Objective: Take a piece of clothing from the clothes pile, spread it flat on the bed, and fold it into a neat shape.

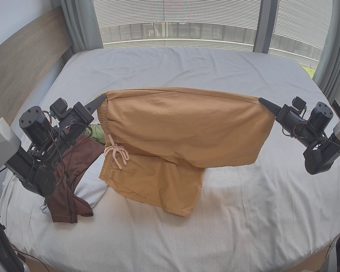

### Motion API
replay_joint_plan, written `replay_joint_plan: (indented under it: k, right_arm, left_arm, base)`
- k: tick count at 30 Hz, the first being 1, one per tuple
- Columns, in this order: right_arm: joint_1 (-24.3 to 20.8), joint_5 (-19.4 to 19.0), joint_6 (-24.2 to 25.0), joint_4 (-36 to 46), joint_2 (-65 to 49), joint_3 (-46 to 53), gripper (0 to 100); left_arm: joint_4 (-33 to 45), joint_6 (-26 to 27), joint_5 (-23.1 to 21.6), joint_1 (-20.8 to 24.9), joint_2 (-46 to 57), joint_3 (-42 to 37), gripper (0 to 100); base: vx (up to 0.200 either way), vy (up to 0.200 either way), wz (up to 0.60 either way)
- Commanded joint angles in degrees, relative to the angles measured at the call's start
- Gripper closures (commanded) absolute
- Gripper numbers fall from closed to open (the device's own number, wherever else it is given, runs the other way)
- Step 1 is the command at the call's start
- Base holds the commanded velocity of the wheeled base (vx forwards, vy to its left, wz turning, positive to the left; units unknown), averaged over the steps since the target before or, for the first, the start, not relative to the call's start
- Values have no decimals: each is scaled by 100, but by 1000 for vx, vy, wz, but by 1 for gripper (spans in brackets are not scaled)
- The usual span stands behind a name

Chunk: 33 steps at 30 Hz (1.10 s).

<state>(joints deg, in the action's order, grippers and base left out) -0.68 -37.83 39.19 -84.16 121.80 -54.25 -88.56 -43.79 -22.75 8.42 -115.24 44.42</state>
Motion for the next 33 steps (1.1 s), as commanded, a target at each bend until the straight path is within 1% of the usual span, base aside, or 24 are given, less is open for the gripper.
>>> replay_joint_plan:
  k: [1,4,9,15,22,30,33]
  right_arm:
    - [-20,12,1,128,565,-561,100]
    - [-20,21,1,216,705,-763,100]
    - [-28,21,9,348,951,-1114,100]
    - [-28,39,9,524,1276,-1606,100]
    - [-55,56,18,884,1654,-2362,100]
    - [-64,56,18,1095,1971,-2907,100]
    - [-64,65,18,1183,2103,-3136,100]
  left_arm:
    - [-3,-7,113,1,-570,339,100]
    - [-12,11,121,1,-798,532,100]
    - [-12,2,332,10,-1115,901,100]
    - [-12,2,420,10,-1405,1279,100]
    - [-3,-7,649,10,-1932,1991,100]
    - [6,-7,658,28,-2187,2299,100]
    - [6,-16,728,28,-2249,2413,100]
  base:
    - [0,0,0]
    - [0,0,0]
    - [0,0,0]
    - [0,0,0]
    - [0,0,0]
    - [0,0,0]
    - [0,0,0]
